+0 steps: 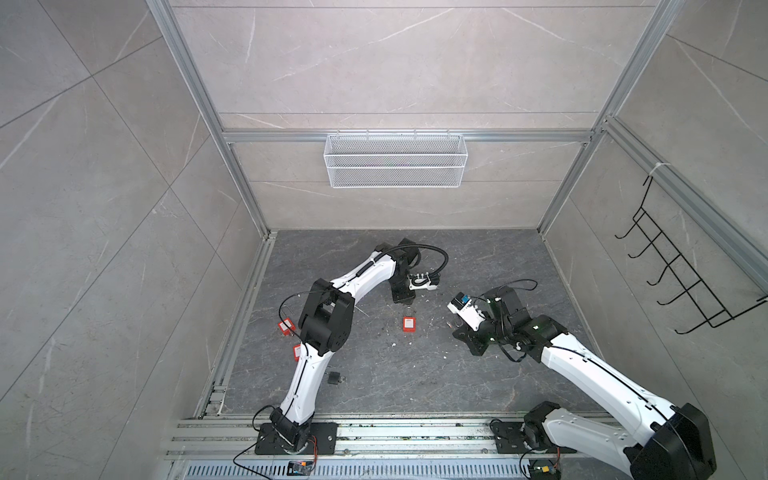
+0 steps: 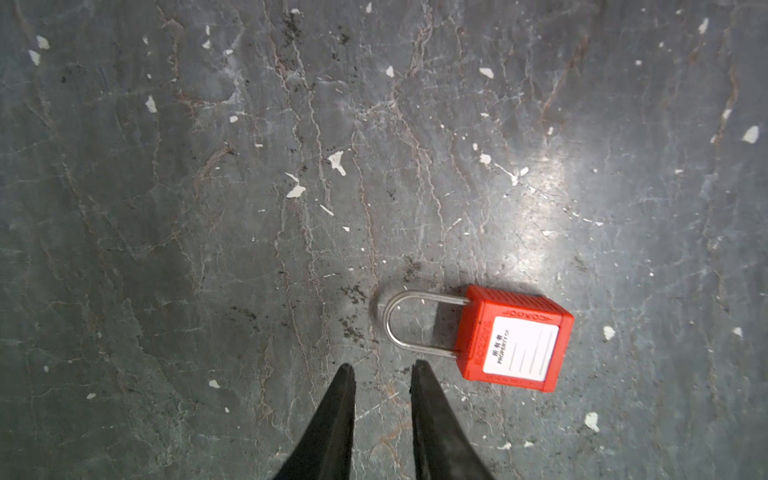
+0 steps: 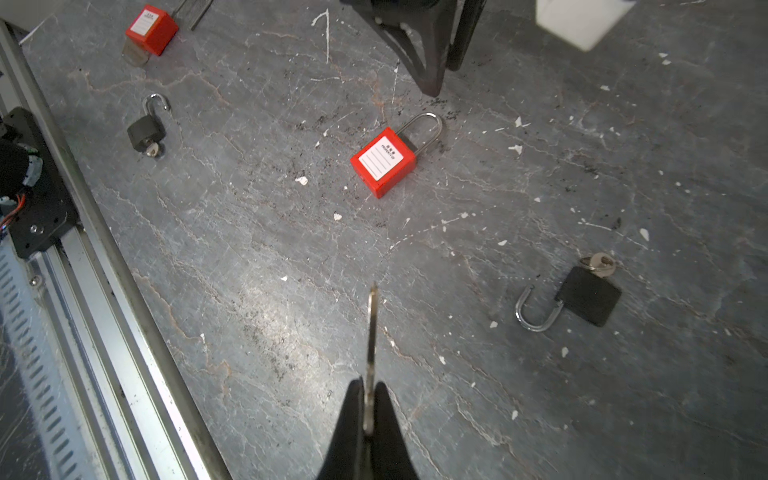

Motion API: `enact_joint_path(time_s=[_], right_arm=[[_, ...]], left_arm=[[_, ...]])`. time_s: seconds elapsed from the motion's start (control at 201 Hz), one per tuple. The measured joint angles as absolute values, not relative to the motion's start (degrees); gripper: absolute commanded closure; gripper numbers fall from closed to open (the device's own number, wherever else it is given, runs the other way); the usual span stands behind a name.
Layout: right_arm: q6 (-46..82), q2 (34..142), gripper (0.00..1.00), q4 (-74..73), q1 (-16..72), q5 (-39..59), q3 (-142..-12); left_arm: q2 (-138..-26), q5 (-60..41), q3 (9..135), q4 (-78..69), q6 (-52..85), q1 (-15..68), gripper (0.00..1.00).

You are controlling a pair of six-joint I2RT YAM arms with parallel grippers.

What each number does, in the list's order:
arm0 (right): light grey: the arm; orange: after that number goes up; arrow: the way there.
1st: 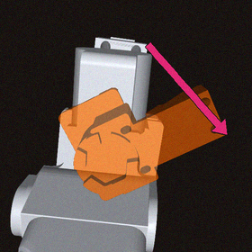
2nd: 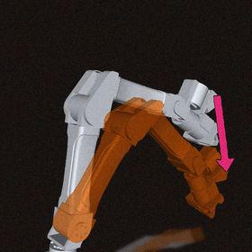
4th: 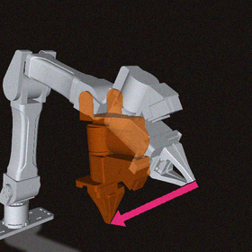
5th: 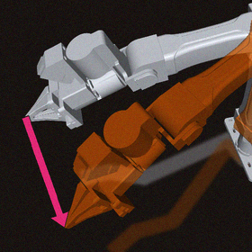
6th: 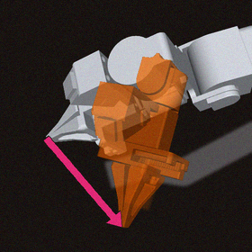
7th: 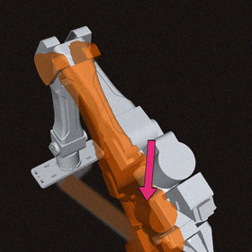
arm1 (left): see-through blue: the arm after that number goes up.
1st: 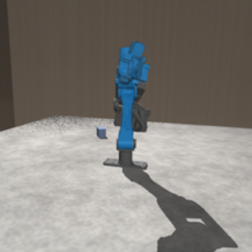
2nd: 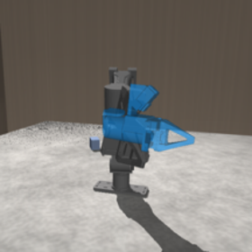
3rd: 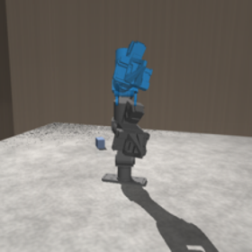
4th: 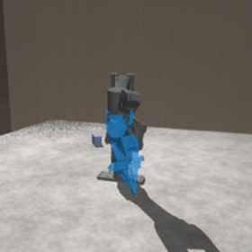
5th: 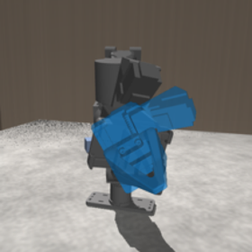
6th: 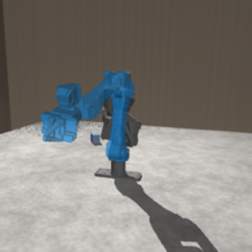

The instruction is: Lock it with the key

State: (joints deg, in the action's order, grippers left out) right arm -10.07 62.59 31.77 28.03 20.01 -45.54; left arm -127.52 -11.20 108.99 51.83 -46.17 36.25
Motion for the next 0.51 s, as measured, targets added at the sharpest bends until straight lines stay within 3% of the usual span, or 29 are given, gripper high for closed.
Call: enact_joint_path(time_s=[0.08,0.194,0.508], right_arm=[[-5.87,62.65,1.0,31.42,28.05,19.29,-45.98],[1.5,64.25,1.0,31.35,28.84,17.72,-47.24],[19.46,81.41,1.0,31.05,36.6,13.89,-56.88]], left_arm=[[-124.57,-12.03,103.66,46.57,-42.74,35.46,0.72],[-115.63,-14.09,93.1,37.89,-36.07,33.45,0.62],[-88.03,-15.14,67.96,16.53,-8.91,32.27,0.61]])
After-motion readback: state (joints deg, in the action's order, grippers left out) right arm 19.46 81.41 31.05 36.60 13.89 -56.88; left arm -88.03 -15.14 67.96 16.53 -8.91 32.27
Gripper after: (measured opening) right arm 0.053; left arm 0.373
